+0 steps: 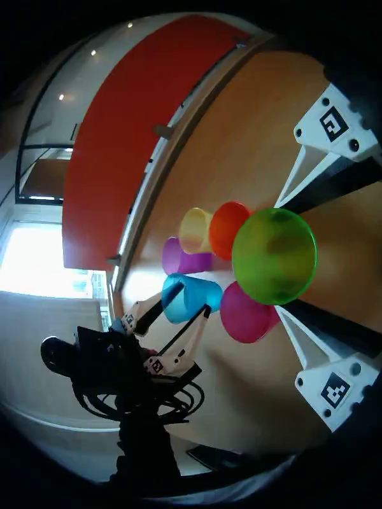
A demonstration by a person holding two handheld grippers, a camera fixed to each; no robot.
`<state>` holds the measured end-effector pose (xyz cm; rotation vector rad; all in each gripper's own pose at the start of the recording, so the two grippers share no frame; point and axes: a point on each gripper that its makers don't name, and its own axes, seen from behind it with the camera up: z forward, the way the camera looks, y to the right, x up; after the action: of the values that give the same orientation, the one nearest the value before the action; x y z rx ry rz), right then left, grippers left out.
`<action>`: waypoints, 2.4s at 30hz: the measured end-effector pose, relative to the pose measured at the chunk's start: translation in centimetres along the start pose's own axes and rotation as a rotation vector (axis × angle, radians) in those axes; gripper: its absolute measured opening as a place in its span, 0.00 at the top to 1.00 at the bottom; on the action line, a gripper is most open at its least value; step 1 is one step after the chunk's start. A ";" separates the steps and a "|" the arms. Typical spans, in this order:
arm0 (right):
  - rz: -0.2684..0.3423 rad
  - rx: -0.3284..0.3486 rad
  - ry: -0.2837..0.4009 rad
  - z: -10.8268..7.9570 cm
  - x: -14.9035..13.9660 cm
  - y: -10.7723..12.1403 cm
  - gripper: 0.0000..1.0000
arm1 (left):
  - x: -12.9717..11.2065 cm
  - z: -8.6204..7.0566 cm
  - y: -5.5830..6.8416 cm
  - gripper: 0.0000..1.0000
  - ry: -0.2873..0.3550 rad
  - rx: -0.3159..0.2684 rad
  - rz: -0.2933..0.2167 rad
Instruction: Pour water
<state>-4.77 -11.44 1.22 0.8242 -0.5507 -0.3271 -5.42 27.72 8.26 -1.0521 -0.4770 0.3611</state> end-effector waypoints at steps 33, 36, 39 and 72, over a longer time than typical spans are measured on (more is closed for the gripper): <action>-0.009 -0.032 0.227 -3.7 8.2 -2.6 0.09 | 3.2 -8.2 0.1 0.17 0.119 0.149 -0.038; -0.011 -0.035 0.243 -3.9 8.7 -2.8 0.09 | 3.3 -8.7 0.2 0.17 0.125 0.156 -0.041; -0.010 -0.038 0.266 -4.1 9.3 -3.0 0.09 | 3.5 -9.2 0.2 0.17 0.134 0.165 -0.043; -0.013 -0.040 0.383 -4.4 12.9 -4.2 0.09 | 5.9 -14.7 -1.4 0.17 0.343 0.256 -0.105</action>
<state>8.01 -17.62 -0.12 0.8271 -0.1808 -0.1846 7.50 19.19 4.64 -0.8149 -0.1712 0.1384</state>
